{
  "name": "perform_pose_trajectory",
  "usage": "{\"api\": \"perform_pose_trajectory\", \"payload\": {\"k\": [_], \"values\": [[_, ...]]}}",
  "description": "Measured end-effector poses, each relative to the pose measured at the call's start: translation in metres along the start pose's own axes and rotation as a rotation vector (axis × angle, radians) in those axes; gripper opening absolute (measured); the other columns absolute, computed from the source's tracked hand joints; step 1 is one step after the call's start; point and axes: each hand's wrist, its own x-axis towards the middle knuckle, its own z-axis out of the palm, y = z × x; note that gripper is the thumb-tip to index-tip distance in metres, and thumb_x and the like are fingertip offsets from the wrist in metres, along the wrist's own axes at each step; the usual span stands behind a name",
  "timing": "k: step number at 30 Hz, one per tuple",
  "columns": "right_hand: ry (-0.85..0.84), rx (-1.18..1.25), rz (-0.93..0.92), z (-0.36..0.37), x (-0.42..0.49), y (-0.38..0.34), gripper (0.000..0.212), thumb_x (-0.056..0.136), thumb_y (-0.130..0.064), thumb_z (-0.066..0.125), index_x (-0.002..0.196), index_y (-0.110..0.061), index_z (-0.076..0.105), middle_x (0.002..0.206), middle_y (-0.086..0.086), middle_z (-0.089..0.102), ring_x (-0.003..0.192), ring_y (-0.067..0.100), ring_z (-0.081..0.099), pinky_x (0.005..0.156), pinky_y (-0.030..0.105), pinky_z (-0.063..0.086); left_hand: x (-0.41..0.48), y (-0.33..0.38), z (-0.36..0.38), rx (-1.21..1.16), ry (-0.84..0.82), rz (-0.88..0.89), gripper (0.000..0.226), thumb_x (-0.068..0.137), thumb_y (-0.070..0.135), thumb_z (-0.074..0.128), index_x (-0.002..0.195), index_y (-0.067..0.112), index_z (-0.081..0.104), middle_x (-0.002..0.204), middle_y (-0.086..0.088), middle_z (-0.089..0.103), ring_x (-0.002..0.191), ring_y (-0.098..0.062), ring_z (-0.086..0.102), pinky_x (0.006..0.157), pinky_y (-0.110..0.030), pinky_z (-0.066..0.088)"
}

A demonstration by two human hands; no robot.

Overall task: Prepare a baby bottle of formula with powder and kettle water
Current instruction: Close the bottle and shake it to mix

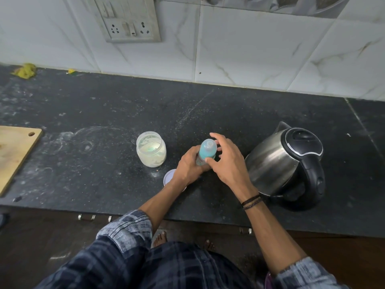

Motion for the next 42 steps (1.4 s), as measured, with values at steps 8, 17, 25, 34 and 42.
{"api": "perform_pose_trajectory", "payload": {"k": [8,17,25,34,42], "values": [[0.053,-0.019,0.045,-0.003,0.001,-0.001,0.083,0.075,-0.042,0.087,0.147,-0.033,0.046,0.123,-0.007,0.054,0.104,0.013,0.060,0.085,0.035,0.053,0.001,-0.001,0.001,0.010,0.003,-0.020,0.056,0.077,0.036,0.081,0.127,0.027,0.057,0.117,0.010,0.062,0.103,-0.009,0.060,0.089,-0.032,0.049],[0.043,-0.015,0.036,-0.003,0.002,-0.002,0.081,0.076,-0.037,0.087,0.147,-0.034,0.047,0.129,-0.008,0.052,0.114,0.016,0.059,0.089,0.038,0.054,0.001,-0.001,0.001,0.004,0.006,-0.021,0.057,0.077,0.033,0.081,0.129,0.028,0.057,0.119,0.010,0.062,0.105,-0.010,0.059,0.095,-0.036,0.050],[0.026,-0.031,0.014,-0.004,0.003,-0.003,0.086,0.076,-0.042,0.087,0.150,-0.037,0.043,0.122,-0.010,0.052,0.111,0.014,0.057,0.087,0.041,0.056,0.000,-0.001,0.001,0.012,0.003,-0.019,0.057,0.077,0.033,0.080,0.129,0.028,0.057,0.120,0.011,0.062,0.106,-0.009,0.059,0.094,-0.036,0.050],[0.038,0.012,-0.019,-0.003,0.001,-0.006,0.072,0.081,-0.036,0.083,0.145,-0.034,0.050,0.127,-0.010,0.056,0.114,0.013,0.059,0.090,0.041,0.056,-0.001,0.000,0.001,-0.001,0.010,-0.009,0.057,0.078,0.032,0.082,0.129,0.025,0.057,0.123,0.008,0.062,0.107,-0.010,0.060,0.093,-0.031,0.049],[0.039,0.022,-0.033,-0.006,0.000,-0.008,0.058,0.083,-0.027,0.081,0.137,-0.031,0.058,0.128,-0.012,0.058,0.113,0.011,0.061,0.091,0.040,0.056,0.000,-0.003,0.002,0.010,0.010,-0.020,0.056,0.076,0.035,0.082,0.127,0.028,0.058,0.116,0.012,0.063,0.103,-0.006,0.060,0.089,-0.031,0.050]]}}
